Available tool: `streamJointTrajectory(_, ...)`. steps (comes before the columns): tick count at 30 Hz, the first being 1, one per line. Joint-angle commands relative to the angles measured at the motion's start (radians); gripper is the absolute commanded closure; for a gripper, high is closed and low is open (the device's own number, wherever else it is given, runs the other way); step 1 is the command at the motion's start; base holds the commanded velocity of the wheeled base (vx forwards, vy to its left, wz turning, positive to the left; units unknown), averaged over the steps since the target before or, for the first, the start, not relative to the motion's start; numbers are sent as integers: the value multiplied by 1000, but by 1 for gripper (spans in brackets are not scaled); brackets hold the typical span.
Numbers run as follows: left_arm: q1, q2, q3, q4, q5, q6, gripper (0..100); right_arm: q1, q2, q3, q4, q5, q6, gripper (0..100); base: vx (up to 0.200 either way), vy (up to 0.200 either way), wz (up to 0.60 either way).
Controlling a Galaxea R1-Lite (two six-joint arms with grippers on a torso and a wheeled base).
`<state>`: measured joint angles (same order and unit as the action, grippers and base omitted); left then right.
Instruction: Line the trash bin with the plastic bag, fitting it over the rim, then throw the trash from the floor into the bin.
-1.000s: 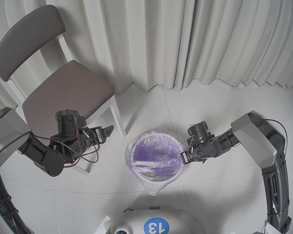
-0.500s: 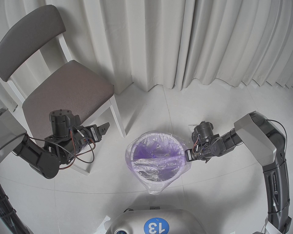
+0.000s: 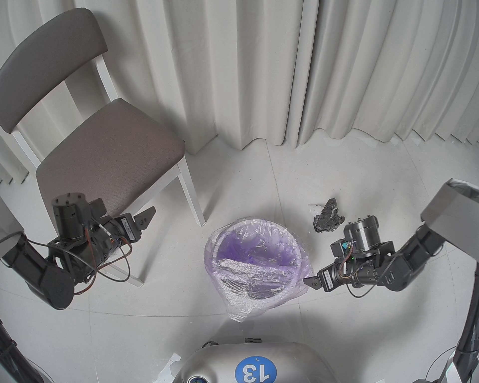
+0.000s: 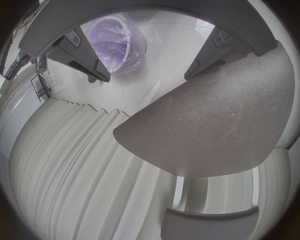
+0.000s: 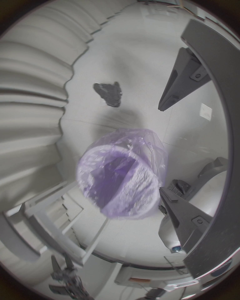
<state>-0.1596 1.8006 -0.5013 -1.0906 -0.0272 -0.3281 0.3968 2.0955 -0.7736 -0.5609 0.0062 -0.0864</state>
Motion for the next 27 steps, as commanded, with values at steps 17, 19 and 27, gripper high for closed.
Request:
streamJointTrajectory(17, 187, -89, 162, -150, -20, 37, 0, 106, 301, -474, 39, 397, -29, 0, 0, 0, 0)
streamJointTrajectory(19, 189, -98, 161, -152, -20, 43, 0, 102, 320, -504, 73, 397, -32, 0, 0, 0, 0)
streamJointTrajectory(27, 190, -73, 150, -156, -19, 70, 0, 88, 386, -553, 113, 397, -38, 0, 0, 0, 0)
